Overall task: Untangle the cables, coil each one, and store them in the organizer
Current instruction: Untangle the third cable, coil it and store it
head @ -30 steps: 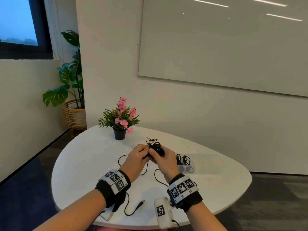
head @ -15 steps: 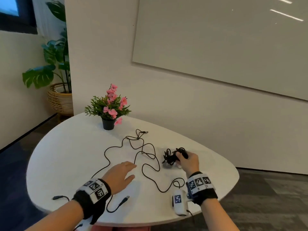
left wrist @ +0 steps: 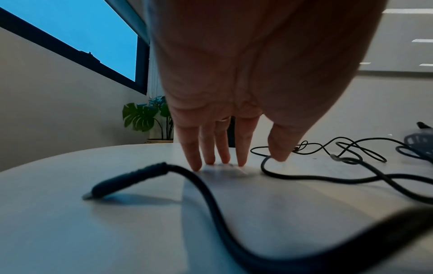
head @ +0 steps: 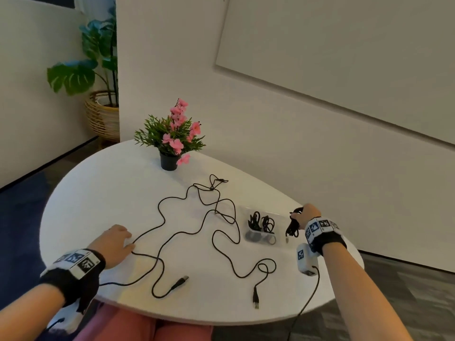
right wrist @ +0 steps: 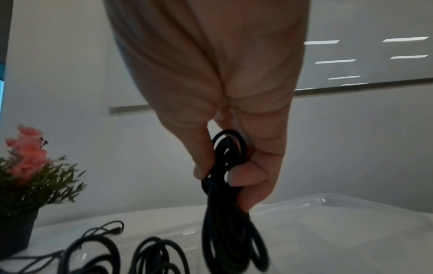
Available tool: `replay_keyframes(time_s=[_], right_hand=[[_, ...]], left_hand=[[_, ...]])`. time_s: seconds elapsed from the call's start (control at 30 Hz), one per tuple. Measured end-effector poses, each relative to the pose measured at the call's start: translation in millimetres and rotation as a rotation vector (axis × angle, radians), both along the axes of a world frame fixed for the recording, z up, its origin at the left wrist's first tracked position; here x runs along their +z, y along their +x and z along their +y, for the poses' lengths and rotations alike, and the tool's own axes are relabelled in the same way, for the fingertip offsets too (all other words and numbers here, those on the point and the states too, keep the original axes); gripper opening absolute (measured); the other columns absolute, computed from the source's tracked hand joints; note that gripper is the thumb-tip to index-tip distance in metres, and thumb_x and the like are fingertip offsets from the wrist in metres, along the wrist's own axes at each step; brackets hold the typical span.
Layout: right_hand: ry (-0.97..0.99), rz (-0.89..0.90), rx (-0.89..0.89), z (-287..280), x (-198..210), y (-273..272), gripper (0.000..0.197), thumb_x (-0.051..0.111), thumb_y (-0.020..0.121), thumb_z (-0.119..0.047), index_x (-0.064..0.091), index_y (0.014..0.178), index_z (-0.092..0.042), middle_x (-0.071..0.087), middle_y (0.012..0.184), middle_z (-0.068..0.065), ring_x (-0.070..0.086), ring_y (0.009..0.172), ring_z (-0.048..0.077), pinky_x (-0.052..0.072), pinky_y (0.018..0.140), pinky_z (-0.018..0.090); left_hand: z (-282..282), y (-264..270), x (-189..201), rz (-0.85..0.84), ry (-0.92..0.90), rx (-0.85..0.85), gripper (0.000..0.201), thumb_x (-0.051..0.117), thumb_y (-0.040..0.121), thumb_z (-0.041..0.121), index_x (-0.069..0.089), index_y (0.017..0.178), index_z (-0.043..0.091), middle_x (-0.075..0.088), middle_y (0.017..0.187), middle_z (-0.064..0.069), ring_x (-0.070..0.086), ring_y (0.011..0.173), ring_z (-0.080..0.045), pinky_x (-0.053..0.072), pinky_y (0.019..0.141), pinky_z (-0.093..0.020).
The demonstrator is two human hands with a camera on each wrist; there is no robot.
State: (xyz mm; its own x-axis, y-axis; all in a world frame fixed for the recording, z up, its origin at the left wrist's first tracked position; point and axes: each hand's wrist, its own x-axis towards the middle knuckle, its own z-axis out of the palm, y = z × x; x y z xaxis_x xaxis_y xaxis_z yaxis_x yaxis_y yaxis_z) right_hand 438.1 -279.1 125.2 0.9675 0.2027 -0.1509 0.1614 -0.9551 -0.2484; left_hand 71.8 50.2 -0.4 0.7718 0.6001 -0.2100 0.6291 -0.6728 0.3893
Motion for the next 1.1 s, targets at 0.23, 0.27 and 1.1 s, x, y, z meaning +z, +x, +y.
replay_keyframes(time_s=[0.23,0.27,1.1], right_hand=[[-0.21,0.067,0.076,18,-9,5,0.039,0.068,0.083,-0.029,0.042,0.063,-0.009,0.047,0.06,0.003,0.05,0.059,0.02,0.032,0.044,0.023],[-0.222,0.067,0.081,20,-12,4,0.039,0.069,0.083,-0.028,0.042,0.062,-0.009,0.047,0.059,0.003,0.048,0.056,0.018,0.032,0.044,0.023],[-0.151,0.01,0.044,10,-48,-25,0.033,0.037,0.099,-0.014,0.054,0.123,0.001,0.056,0.127,0.017,0.054,0.116,0.03,0.044,0.093,0.032]], left_hand=[[0,-3,5,0.013,0.002,0.008,0.047,0.048,0.094,0.038,0.044,0.136,0.019,0.03,0.148,0.001,0.04,0.13,-0.015,0.032,0.109,-0.029],[0,-2,5,0.012,0.006,0.009,0.046,0.047,0.094,0.038,0.044,0.136,0.019,0.03,0.148,0.001,0.041,0.129,-0.015,0.033,0.109,-0.029],[-3,-10,4,-0.04,0.0,0.006,0.047,0.053,0.091,0.036,0.044,0.136,0.02,0.031,0.147,0.003,0.043,0.127,-0.014,0.036,0.106,-0.029]])
